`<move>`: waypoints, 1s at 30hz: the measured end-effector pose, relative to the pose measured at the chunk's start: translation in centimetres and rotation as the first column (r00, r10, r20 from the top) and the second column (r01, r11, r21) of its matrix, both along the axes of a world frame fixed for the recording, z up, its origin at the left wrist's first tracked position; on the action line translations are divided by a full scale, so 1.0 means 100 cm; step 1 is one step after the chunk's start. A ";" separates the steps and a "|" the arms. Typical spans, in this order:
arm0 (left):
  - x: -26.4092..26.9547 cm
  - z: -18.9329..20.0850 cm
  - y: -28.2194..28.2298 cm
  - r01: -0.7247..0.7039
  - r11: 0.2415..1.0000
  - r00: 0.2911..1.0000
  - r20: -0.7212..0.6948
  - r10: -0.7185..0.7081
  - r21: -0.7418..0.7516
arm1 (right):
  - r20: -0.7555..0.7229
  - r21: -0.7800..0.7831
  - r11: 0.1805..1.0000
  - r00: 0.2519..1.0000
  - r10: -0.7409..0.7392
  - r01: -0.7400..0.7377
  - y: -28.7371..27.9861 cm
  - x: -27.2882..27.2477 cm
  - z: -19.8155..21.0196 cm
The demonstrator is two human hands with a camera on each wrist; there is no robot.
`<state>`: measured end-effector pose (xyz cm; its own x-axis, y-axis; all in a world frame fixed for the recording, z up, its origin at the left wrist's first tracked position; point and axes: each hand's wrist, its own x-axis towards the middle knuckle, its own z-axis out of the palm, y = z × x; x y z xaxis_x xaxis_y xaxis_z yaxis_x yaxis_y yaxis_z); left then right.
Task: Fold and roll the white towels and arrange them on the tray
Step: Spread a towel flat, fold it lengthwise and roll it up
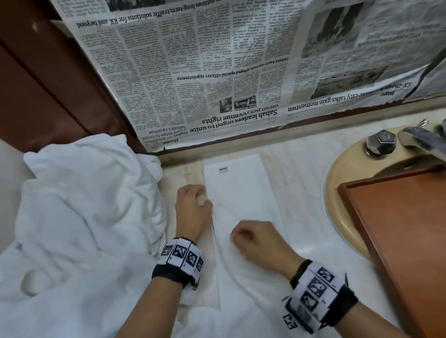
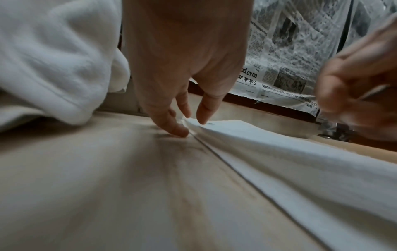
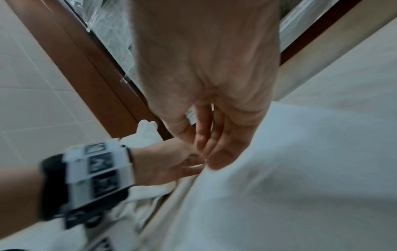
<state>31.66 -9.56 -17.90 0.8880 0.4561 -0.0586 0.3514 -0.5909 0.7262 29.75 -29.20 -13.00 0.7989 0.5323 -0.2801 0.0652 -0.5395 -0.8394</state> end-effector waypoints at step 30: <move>-0.043 -0.010 -0.046 0.367 0.855 0.843 -0.520 -0.138 0.368 | 0.273 -0.672 0.722 0.851 0.448 -0.165 -0.049 0.068 -0.056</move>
<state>27.34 -14.18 -18.88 0.8926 0.2968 -0.3393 0.3656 -0.9170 0.1596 36.59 -34.09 -18.58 0.7318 0.5949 -0.3325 0.5628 -0.8027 -0.1974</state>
